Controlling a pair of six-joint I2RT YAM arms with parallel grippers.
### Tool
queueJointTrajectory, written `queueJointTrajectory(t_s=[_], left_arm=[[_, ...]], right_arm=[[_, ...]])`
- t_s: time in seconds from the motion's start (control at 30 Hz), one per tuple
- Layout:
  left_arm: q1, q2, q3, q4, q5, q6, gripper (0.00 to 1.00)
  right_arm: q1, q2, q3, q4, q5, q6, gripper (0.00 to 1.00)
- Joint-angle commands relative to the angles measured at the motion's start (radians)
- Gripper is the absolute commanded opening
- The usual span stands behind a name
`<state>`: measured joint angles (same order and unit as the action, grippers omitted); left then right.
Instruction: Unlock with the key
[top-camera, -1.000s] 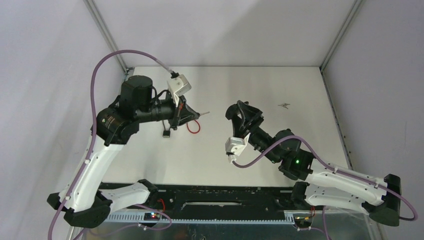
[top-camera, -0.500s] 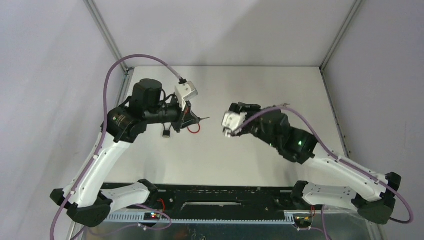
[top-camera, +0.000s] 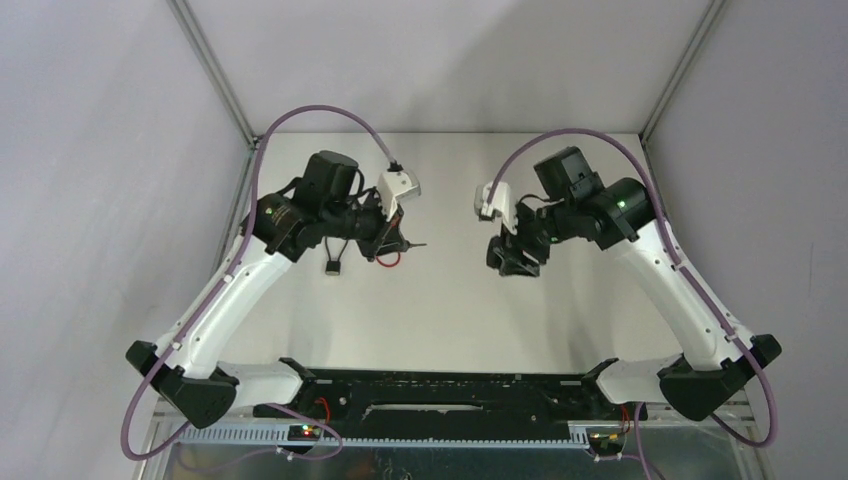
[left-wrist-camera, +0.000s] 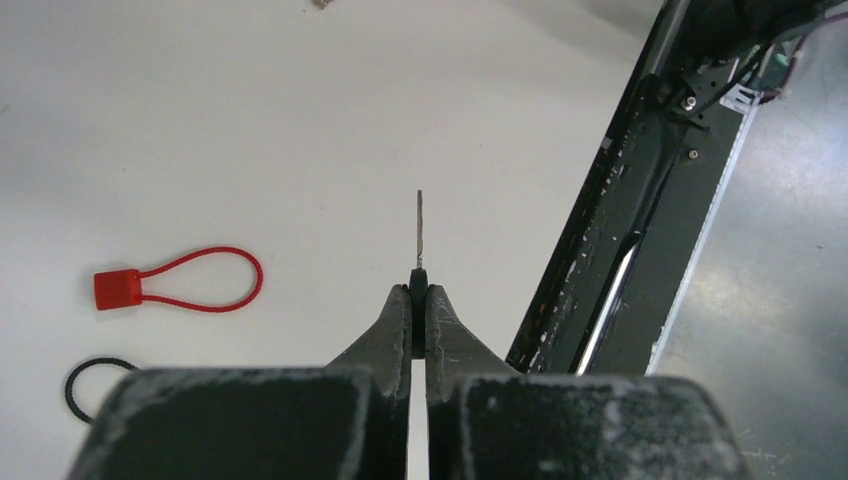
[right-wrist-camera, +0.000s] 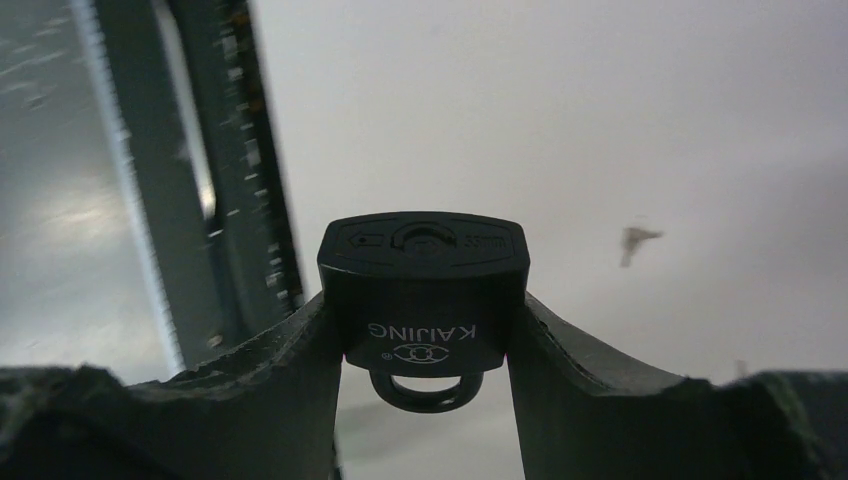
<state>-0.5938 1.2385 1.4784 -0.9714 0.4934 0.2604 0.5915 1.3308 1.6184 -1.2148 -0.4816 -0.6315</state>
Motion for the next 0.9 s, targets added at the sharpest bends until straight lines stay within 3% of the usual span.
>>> queueJointTrajectory(t_s=[0.0, 0.2, 0.5, 0.87], left_arm=[[-0.005, 0.008, -0.010, -0.042, 0.070, 0.095, 0.00], [-0.003, 0.028, -0.040, -0.044, 0.096, 0.111, 0.00], [0.002, 0.021, -0.075, -0.041, 0.218, 0.101, 0.00], [-0.069, 0.014, -0.158, -0.068, 0.326, 0.138, 0.00]], right_arm=[[-0.002, -0.051, -0.012, -0.143, -0.230, -0.083, 0.00], [-0.046, 0.144, 0.012, -0.385, -0.412, -0.252, 0.00], [-0.070, 0.284, -0.155, -0.388, -0.639, -0.459, 0.00], [-0.003, 0.424, -0.239, -0.391, -0.735, -0.598, 0.00]])
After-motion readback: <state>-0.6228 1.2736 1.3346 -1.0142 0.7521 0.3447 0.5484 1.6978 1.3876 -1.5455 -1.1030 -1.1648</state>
